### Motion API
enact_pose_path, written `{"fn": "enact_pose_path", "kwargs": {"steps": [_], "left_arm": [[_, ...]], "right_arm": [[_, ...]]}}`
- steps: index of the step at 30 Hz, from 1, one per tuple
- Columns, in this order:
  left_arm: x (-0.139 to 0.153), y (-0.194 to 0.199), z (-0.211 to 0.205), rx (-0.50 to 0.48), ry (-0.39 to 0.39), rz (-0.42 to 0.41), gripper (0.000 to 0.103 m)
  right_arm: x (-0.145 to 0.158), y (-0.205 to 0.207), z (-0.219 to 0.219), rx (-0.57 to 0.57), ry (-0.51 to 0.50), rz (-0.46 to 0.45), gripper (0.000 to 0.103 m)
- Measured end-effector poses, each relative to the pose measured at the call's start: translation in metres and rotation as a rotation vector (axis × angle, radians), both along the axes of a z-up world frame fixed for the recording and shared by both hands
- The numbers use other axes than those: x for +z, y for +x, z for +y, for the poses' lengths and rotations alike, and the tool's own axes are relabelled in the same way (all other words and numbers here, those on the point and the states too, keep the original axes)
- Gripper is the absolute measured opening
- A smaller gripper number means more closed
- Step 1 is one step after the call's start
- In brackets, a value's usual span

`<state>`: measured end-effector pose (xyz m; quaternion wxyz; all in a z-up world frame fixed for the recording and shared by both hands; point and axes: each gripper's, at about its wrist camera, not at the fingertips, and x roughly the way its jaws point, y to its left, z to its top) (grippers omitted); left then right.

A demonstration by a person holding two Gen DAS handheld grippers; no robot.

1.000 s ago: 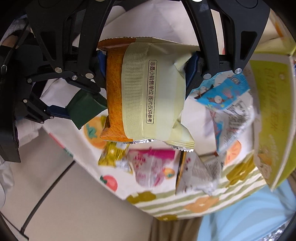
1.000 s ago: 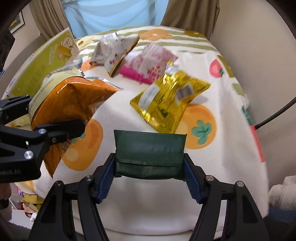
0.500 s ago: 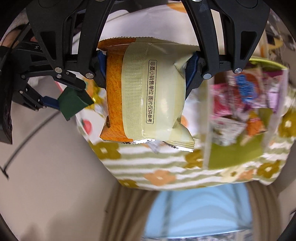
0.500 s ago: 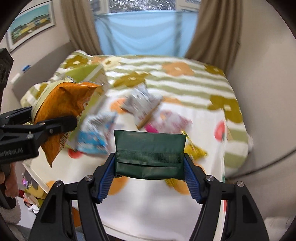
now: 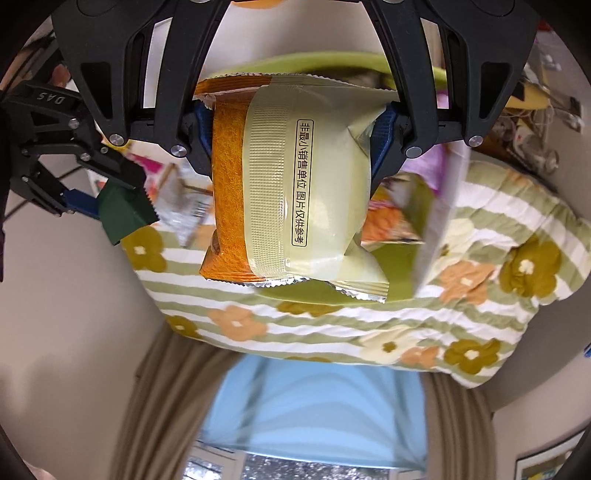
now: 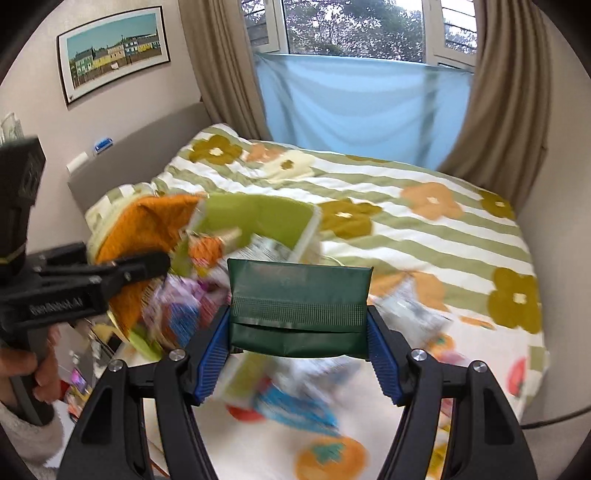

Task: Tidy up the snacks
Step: 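Carry both packs over the yellow-green box and open both tools to release them, then move both tools back toward the remaining snacks on the bed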

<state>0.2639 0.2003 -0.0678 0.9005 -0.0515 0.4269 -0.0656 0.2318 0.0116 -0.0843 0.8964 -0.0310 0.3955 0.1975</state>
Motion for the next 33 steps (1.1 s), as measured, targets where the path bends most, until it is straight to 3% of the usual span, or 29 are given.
{"fn": "enact_pose_path", "kwargs": {"steps": [9,12,13,14,20,25,33], "left_arm": [[-0.044,0.068,0.052,-0.013,0.016,0.106,0.064],[-0.054,0.083,0.057,-0.03,0.0,0.122,0.082],[-0.057,0.086,0.059,-0.03,0.001,0.122,0.1],[-0.059,0.086,0.06,-0.026,0.006,0.117,0.103],[-0.064,0.077,0.067,-0.014,0.019,0.122,0.102],[-0.059,0.056,0.065,0.047,0.075,0.1,0.103],[-0.055,0.045,0.072,0.088,0.068,0.112,0.102]], "right_arm": [[-0.014,0.048,0.07,-0.018,0.004,0.063,0.065],[-0.023,0.059,0.08,-0.035,-0.015,0.091,0.065],[-0.027,0.062,0.082,-0.042,-0.018,0.102,0.065],[-0.03,0.065,0.083,-0.049,-0.019,0.111,0.065],[-0.042,0.079,0.083,-0.06,-0.033,0.15,0.065],[-0.047,0.085,0.087,-0.022,-0.036,0.161,0.065],[-0.049,0.1,0.099,0.038,-0.042,0.174,0.065]]}}
